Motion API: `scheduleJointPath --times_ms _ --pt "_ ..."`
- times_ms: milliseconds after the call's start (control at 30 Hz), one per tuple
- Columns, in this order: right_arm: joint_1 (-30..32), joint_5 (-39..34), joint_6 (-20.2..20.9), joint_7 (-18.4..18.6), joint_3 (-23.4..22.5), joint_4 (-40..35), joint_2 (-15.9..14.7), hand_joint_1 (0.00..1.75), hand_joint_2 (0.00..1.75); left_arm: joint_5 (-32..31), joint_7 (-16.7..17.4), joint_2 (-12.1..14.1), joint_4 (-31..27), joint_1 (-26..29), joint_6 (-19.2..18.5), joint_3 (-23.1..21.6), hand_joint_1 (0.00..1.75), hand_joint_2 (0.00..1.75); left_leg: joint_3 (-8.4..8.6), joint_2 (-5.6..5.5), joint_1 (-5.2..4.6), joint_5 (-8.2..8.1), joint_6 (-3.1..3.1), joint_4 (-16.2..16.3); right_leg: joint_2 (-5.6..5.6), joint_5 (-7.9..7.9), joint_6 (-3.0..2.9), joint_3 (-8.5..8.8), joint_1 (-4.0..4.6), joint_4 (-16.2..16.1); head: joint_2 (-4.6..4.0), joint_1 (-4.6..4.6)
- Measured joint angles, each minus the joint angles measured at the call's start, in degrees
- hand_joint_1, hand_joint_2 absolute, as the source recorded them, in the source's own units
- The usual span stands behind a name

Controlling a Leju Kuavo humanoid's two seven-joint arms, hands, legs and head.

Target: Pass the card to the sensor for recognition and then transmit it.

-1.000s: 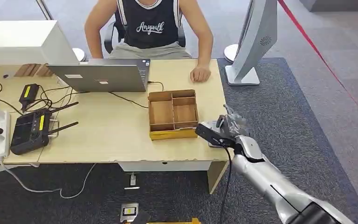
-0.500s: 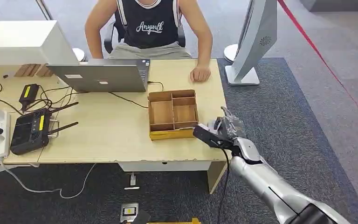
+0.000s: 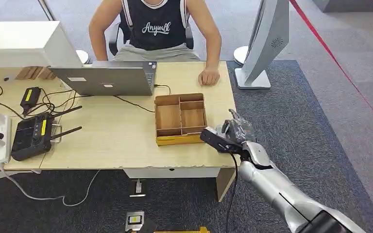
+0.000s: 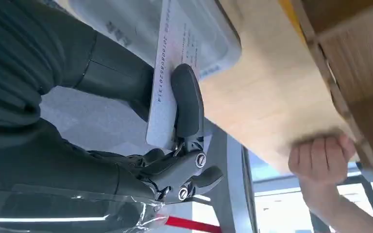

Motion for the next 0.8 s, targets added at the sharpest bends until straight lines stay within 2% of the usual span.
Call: scheduleJointPath --times_ms 100,167,200,267,567,800 --pt "-0.24 0.00 -0.09 0.00 -0.04 -0.02 -0.02 1.75 1.75 -0.04 0.00 0.00 0.00 0.01 0.00 -0.02 0.00 0.00 0.00 0.00 0.00 0.00 0.00 0.00 0.00 0.00 0.00 0.00 0.00 0.01 0.00 0.00" --pt "-4.23 -0.39 -0.35 0.00 -0.68 -0.79 -0.72 1.75 1.75 -0.53 0.09 -0.15 0.00 -0.01 0.00 0.00 0.00 0.00 0.02 0.01 0.00 0.00 0.00 0.01 0.01 0.06 -0.02 -0.02 0.00 -0.01 0.00 0.00" --pt "-5.31 -0.96 -2.96 -0.15 -1.25 -1.53 -1.11 1.75 1.75 -1.07 0.09 -0.31 -0.02 -0.01 0.07 -0.02 0.00 0.00 -0.03 0.01 0.00 0.00 0.00 0.01 0.00 0.06 -0.02 -0.06 0.00 0.00 0.00 0.00" --pt "-7.55 -1.44 -4.39 -0.37 -2.38 -2.21 -1.94 1.75 1.75 -1.77 0.09 -0.39 0.00 -0.03 0.20 -0.02 0.00 0.00 -0.07 0.01 -0.01 0.00 0.00 0.01 0.00 0.06 -0.02 -0.11 -0.01 0.00 0.00 0.00" --pt "-16.65 0.90 -3.06 0.28 -4.94 -4.63 -4.39 1.75 1.75 -4.81 0.96 -1.27 0.00 -0.69 -1.01 -0.02 0.00 0.00 -0.06 0.03 -0.01 0.00 0.00 0.02 0.01 0.08 -0.01 -0.11 -0.01 0.00 0.00 0.00" --pt "-18.80 1.77 -2.71 0.59 -5.27 -5.20 -4.59 1.75 1.75 -5.57 1.01 -1.62 0.00 -0.95 -1.36 -0.02 0.00 0.00 -0.08 0.01 0.00 0.00 0.00 0.01 0.01 0.07 -0.01 -0.11 0.00 0.00 0.00 0.00"
